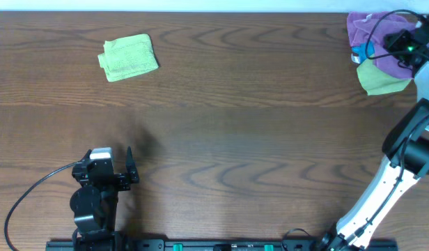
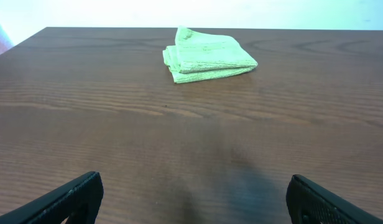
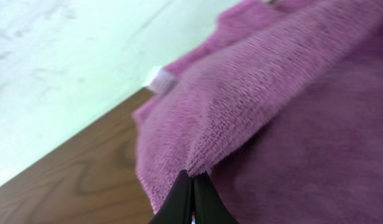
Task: Fold the cloth
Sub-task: 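Reach the right gripper to the pink cloth on the top-right pile, then grasp the pink cloth edge with the right gripper and lift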
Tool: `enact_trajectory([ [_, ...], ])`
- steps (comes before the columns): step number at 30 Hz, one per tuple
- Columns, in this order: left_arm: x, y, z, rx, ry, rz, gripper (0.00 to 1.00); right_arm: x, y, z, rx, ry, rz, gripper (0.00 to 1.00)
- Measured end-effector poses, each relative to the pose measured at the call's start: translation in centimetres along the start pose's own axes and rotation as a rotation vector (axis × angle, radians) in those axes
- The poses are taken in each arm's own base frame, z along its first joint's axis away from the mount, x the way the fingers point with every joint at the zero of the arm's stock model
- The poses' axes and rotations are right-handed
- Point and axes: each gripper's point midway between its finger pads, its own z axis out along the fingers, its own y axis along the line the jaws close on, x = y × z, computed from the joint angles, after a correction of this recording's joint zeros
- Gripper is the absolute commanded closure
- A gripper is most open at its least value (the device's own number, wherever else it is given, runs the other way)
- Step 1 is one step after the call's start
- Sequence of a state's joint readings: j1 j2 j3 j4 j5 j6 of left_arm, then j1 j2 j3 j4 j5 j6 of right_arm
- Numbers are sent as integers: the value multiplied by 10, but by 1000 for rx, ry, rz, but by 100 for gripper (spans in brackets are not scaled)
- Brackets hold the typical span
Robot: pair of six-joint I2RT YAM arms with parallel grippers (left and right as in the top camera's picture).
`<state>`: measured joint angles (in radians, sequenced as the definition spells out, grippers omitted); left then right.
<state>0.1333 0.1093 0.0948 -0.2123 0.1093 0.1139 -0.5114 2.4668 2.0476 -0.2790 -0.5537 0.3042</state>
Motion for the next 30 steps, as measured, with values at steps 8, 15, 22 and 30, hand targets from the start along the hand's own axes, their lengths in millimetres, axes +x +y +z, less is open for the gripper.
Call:
enact_trajectory([
  [8, 0, 0, 0, 0, 0, 0, 4, -23, 27, -10, -87, -22, -16, 99],
  [15, 0, 0, 0, 0, 0, 0, 5, -43, 58, -33, -139, 10, -5, 98],
  [22, 0, 0, 0, 0, 0, 0, 5, -45, 95, -57, -144, 71, -86, 98],
  [30, 0, 0, 0, 0, 0, 0, 5, -33, 180, -98, -142, 112, -266, 98],
])
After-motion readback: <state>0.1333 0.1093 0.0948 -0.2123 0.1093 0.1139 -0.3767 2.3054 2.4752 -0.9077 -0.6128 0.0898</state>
